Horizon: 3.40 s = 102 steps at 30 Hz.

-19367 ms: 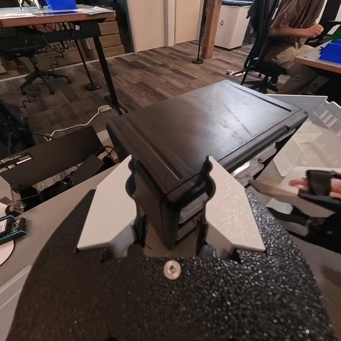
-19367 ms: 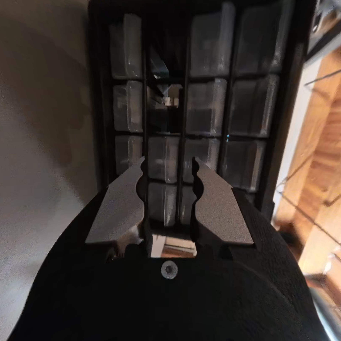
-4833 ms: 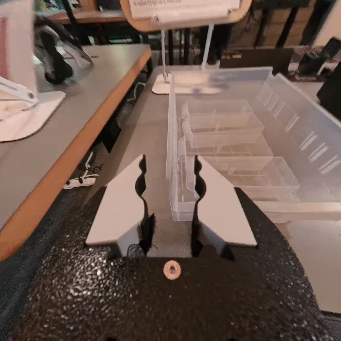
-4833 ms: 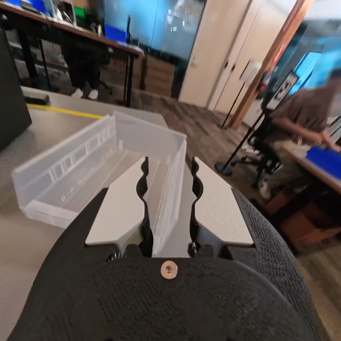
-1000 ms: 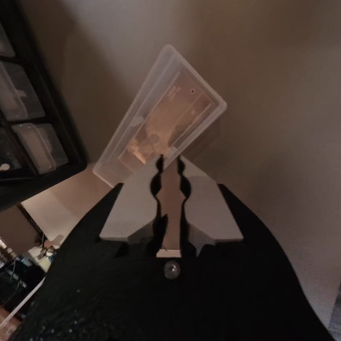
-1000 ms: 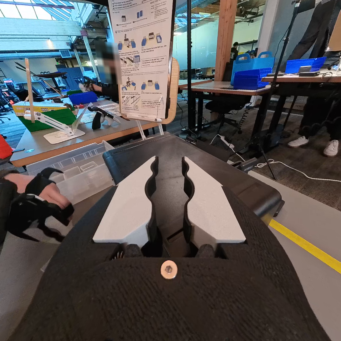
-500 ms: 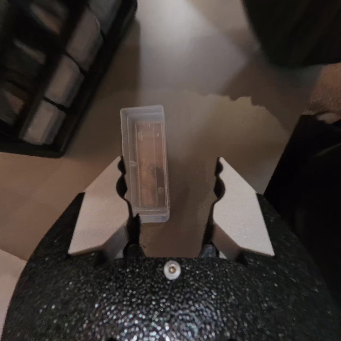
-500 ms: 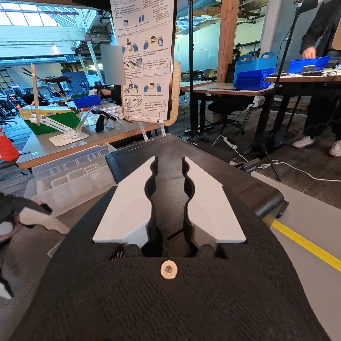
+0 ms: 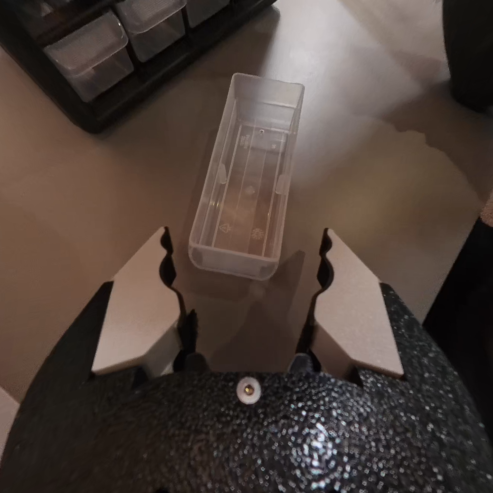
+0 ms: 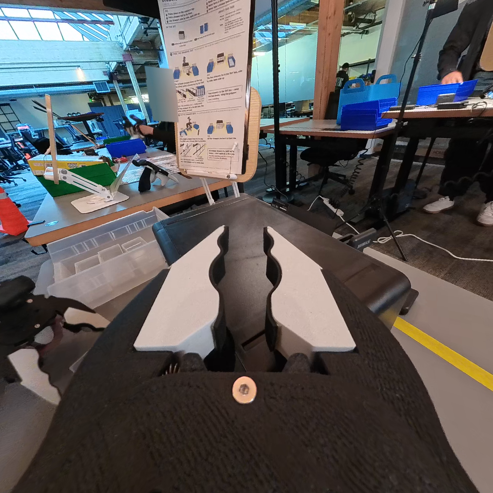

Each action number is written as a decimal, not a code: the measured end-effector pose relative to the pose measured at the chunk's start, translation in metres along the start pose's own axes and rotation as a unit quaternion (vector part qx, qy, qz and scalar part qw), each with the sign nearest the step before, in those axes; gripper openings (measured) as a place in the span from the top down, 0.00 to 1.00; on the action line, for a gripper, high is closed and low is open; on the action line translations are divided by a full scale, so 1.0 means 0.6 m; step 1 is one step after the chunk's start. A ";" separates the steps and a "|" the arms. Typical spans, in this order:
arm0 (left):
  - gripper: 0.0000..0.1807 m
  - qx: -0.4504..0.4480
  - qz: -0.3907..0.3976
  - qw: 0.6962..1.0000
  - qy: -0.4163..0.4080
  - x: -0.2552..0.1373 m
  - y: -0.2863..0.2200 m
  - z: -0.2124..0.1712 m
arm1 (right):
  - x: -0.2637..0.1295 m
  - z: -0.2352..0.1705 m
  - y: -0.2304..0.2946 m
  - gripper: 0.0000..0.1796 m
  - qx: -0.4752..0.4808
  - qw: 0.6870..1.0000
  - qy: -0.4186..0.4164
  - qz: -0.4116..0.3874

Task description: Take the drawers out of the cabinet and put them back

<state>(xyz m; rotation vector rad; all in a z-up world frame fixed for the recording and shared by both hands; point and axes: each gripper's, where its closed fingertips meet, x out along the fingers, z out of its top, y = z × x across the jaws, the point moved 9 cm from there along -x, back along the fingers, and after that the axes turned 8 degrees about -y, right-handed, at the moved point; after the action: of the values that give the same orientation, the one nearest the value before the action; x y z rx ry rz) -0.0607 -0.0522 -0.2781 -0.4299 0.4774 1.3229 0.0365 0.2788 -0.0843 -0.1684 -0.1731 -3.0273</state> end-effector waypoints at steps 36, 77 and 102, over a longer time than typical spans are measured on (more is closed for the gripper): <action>0.65 -0.049 0.411 0.867 -0.277 0.007 -0.037 0.121 | -0.012 0.002 -0.011 0.86 0.074 0.992 -0.063 0.086; 0.64 -0.064 0.427 0.858 -0.280 0.122 0.082 0.147 | 0.004 -0.006 -0.003 0.87 0.056 0.994 -0.041 0.082; 0.95 -0.103 0.346 0.899 -0.247 0.127 0.096 0.145 | 0.006 -0.005 -0.001 0.89 0.040 0.997 -0.027 0.062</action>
<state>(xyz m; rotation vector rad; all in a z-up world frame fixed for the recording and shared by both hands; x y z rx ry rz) -0.0961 0.0688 -0.2500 -0.0675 0.0440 2.1118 0.0326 0.2787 -0.0870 -0.2463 -0.2759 -2.8890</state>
